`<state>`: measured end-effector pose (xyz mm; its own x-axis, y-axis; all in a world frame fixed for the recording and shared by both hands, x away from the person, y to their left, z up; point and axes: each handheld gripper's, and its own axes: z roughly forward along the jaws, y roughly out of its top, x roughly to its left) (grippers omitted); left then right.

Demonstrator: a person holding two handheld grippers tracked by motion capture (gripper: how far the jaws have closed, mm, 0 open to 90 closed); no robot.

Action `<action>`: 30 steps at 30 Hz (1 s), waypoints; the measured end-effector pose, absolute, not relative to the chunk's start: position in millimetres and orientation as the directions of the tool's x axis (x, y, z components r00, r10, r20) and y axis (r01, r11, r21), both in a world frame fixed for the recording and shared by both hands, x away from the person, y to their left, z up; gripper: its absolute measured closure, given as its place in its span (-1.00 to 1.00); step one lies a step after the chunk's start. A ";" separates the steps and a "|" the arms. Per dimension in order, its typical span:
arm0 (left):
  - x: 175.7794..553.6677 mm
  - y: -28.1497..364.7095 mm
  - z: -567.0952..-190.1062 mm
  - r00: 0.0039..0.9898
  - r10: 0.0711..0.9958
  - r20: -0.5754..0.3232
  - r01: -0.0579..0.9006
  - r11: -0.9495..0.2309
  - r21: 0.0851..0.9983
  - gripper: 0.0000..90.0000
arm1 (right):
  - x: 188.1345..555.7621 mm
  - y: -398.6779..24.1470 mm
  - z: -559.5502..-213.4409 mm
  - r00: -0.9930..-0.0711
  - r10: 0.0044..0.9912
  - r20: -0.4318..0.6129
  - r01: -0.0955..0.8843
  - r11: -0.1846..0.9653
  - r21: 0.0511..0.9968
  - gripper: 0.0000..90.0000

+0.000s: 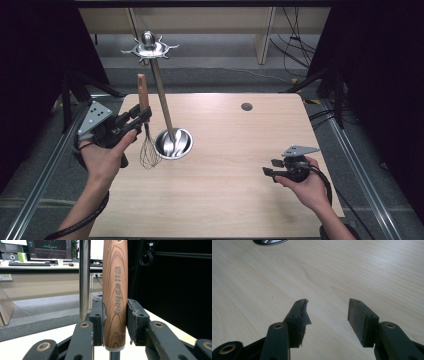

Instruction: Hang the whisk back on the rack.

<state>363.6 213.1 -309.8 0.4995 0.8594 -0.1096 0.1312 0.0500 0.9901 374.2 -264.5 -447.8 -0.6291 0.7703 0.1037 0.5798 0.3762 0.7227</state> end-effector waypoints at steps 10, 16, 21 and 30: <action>365.0 215.3 -302.3 0.499 0.862 -0.087 0.127 0.026 0.992 0.52 | 374.4 -264.9 -447.9 -0.630 0.770 0.099 0.576 0.379 0.724 0.11; 366.5 216.2 -298.6 0.499 0.863 -0.080 0.133 0.014 0.991 0.52 | 374.3 -265.0 -447.8 -0.629 0.771 0.099 0.576 0.376 0.726 0.11; 366.3 216.2 -296.0 0.499 0.862 -0.090 0.148 0.018 0.989 0.52 | 374.4 -265.0 -447.8 -0.630 0.771 0.099 0.577 0.379 0.724 0.11; 368.2 218.2 -290.5 0.496 0.865 -0.080 0.150 0.006 0.989 0.52 | 374.5 -264.8 -447.9 -0.629 0.771 0.100 0.578 0.378 0.724 0.11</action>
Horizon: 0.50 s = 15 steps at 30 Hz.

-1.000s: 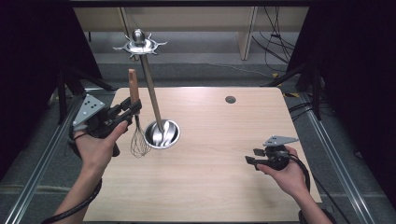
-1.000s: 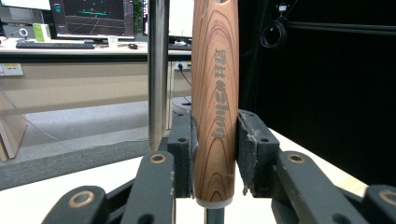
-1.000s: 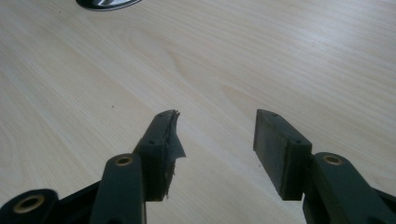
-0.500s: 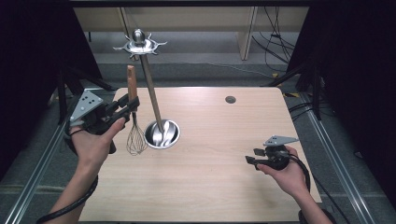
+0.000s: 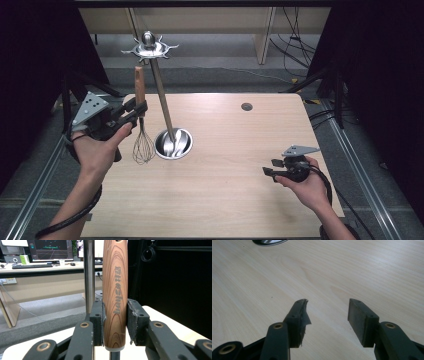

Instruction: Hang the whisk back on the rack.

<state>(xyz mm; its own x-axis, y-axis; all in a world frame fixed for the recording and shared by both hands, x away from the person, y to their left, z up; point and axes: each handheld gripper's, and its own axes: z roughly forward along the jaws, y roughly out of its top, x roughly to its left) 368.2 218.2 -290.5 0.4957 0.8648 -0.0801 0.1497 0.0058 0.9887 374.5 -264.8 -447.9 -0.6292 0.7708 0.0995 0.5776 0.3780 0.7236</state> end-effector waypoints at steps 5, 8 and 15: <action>370.1 218.3 -287.5 0.489 0.869 -0.079 0.149 0.006 0.989 0.52 | 374.5 -264.4 -448.0 -0.627 0.772 0.104 0.582 0.375 0.722 0.11; 370.5 218.2 -286.4 0.489 0.869 -0.076 0.149 0.002 0.989 0.52 | 374.6 -264.4 -447.9 -0.627 0.772 0.104 0.581 0.375 0.723 0.11; 372.2 216.2 -281.7 0.481 0.874 -0.069 0.143 -0.001 0.990 0.52 | 374.2 -263.9 -448.1 -0.626 0.772 0.111 0.587 0.373 0.719 0.11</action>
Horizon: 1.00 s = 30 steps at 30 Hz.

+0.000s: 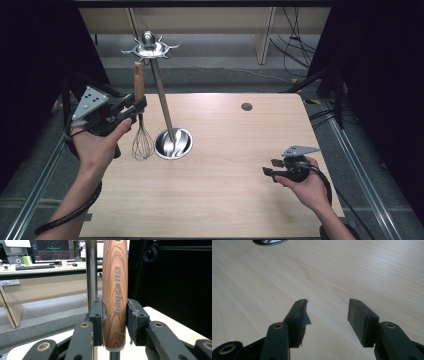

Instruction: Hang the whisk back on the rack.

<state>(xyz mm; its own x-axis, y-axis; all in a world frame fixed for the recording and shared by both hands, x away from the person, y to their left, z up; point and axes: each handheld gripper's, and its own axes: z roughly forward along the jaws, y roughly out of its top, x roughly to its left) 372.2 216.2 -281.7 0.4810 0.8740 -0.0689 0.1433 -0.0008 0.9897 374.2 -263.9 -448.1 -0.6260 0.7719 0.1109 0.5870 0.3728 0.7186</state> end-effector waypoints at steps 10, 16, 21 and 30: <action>374.0 214.5 -276.9 0.466 0.883 -0.048 0.130 -0.015 0.991 0.52 | 374.7 -263.8 -448.8 -0.631 0.769 0.102 0.580 0.379 0.721 0.11; 375.3 214.1 -274.8 0.455 0.890 -0.038 0.125 -0.021 0.992 0.52 | 374.5 -264.2 -448.4 -0.629 0.770 0.104 0.581 0.377 0.721 0.11; 375.8 213.6 -273.4 0.444 0.895 -0.038 0.124 -0.020 0.992 0.52 | 374.5 -264.3 -448.4 -0.629 0.770 0.104 0.581 0.377 0.722 0.11; 378.2 213.8 -271.2 0.435 0.900 -0.036 0.127 -0.022 0.992 0.52 | 374.5 -264.3 -448.6 -0.632 0.768 0.101 0.578 0.381 0.722 0.11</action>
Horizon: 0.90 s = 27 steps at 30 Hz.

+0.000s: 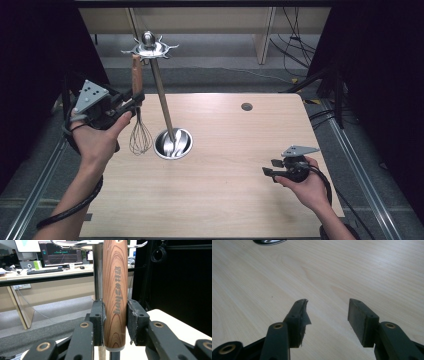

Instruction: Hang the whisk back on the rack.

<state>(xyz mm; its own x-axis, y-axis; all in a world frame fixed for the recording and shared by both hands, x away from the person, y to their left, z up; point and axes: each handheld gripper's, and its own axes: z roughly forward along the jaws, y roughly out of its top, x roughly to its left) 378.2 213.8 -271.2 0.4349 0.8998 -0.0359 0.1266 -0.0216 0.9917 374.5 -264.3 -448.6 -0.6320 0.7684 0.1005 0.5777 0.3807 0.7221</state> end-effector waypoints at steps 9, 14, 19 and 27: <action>383.0 212.0 -271.2 0.433 0.901 -0.037 0.136 -0.025 0.990 0.52 | 374.6 -264.4 -448.7 -0.632 0.768 0.101 0.578 0.381 0.722 0.11; 385.3 211.1 -271.1 0.428 0.903 -0.040 0.140 -0.022 0.990 0.52 | 374.5 -264.6 -448.3 -0.629 0.771 0.102 0.580 0.378 0.722 0.11; 387.2 210.3 -270.3 0.423 0.905 -0.043 0.141 -0.019 0.990 0.52 | 374.5 -264.4 -448.4 -0.630 0.770 0.103 0.580 0.378 0.721 0.11; 391.9 208.7 -271.0 0.413 0.910 -0.042 0.142 -0.019 0.990 0.52 | 374.6 -264.6 -448.4 -0.630 0.770 0.102 0.580 0.379 0.721 0.11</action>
